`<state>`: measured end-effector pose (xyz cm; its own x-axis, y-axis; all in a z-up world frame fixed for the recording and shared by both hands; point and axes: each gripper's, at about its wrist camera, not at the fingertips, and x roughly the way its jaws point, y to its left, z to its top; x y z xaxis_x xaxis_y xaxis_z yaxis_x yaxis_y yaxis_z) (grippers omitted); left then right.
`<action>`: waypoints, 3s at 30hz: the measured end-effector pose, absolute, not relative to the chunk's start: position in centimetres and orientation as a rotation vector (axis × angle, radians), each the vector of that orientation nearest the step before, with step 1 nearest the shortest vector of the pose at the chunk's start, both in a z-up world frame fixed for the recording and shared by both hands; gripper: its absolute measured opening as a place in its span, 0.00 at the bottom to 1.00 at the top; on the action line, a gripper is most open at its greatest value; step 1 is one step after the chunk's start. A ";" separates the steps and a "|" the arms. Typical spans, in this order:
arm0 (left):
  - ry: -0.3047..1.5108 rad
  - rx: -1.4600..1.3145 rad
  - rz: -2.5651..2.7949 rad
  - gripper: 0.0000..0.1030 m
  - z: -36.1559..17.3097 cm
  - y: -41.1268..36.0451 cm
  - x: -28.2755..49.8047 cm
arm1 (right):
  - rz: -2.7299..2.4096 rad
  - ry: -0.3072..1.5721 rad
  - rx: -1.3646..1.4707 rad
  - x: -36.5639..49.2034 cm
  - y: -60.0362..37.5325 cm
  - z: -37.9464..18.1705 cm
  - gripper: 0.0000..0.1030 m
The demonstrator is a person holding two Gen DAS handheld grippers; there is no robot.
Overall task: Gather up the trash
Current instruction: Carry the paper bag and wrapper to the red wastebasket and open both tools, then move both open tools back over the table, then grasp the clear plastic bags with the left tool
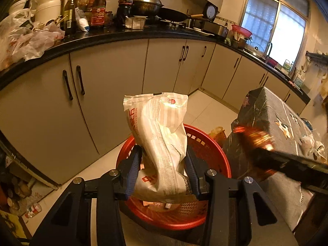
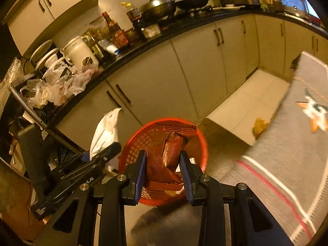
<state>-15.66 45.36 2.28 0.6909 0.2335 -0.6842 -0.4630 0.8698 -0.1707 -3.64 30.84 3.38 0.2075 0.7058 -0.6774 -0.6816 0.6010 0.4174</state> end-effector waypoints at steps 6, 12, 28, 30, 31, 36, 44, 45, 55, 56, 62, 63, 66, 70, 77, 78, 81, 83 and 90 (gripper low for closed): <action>0.702 -0.330 0.410 0.54 2.9 45.4 -15.6 | 1.019 1.065 0.094 -2.3 32.8 0.7 0.38; 0.694 -0.328 0.440 0.59 3.7 44.8 -17.1 | 0.990 1.048 0.093 -2.4 30.9 1.0 0.42; 0.698 -0.233 0.415 0.62 6.6 37.3 -19.4 | 0.838 0.972 0.202 -4.2 16.3 4.0 0.49; 0.689 -0.210 0.402 0.62 7.2 35.8 -19.4 | 0.820 0.955 0.221 -4.7 14.2 4.3 0.51; 0.685 -0.196 0.395 0.63 7.6 34.9 -19.4 | 0.812 0.948 0.227 -4.9 13.3 4.4 0.52; 0.670 -0.128 0.362 0.66 8.7 31.0 -19.2 | 0.766 0.909 0.276 -5.9 8.1 5.0 0.55; 0.675 -0.015 0.299 0.69 9.5 25.0 -18.2 | 0.680 0.867 0.322 -6.7 1.1 5.4 0.59; 0.674 -0.009 0.293 0.69 9.6 24.6 -18.2 | 0.670 0.862 0.327 -6.8 0.2 5.5 0.60; 0.700 0.000 0.199 0.70 10.3 19.8 -16.4 | 0.563 0.813 0.352 -6.4 -7.1 5.8 0.62; 0.704 -0.003 0.193 0.70 10.3 19.4 -16.1 | 0.550 0.808 0.364 -6.2 -8.0 5.8 0.63; 0.728 -0.002 0.177 0.70 10.0 17.7 -14.5 | 0.486 0.746 0.436 -4.2 -11.9 7.4 0.63; 0.733 -0.001 0.173 0.70 9.9 17.4 -14.3 | 0.476 0.730 0.445 -3.7 -12.3 7.8 0.63; 0.755 -0.004 0.155 0.70 9.4 16.5 -13.4 | 0.435 0.667 0.488 -2.0 -14.2 9.2 0.65; 0.784 -0.023 0.140 0.70 9.0 16.0 -11.9 | 0.347 0.597 0.550 0.0 -17.0 9.6 0.65; 0.828 -0.080 0.068 0.70 9.3 14.9 -6.8 | 0.218 0.603 0.620 2.0 -22.5 7.1 0.65; 0.830 -0.072 0.054 0.70 9.3 14.3 -5.8 | 0.211 0.613 0.629 2.3 -23.0 6.7 0.66; 0.813 -0.013 -0.007 0.70 9.4 11.9 -2.4 | 0.197 0.643 0.665 3.1 -24.3 5.7 0.66; 0.806 0.016 -0.055 0.70 9.3 10.4 -0.4 | 0.197 0.659 0.676 3.4 -24.5 5.2 0.66; 0.837 0.181 -0.198 0.71 7.1 4.9 6.8 | 0.230 0.713 0.612 4.0 -22.4 4.0 0.66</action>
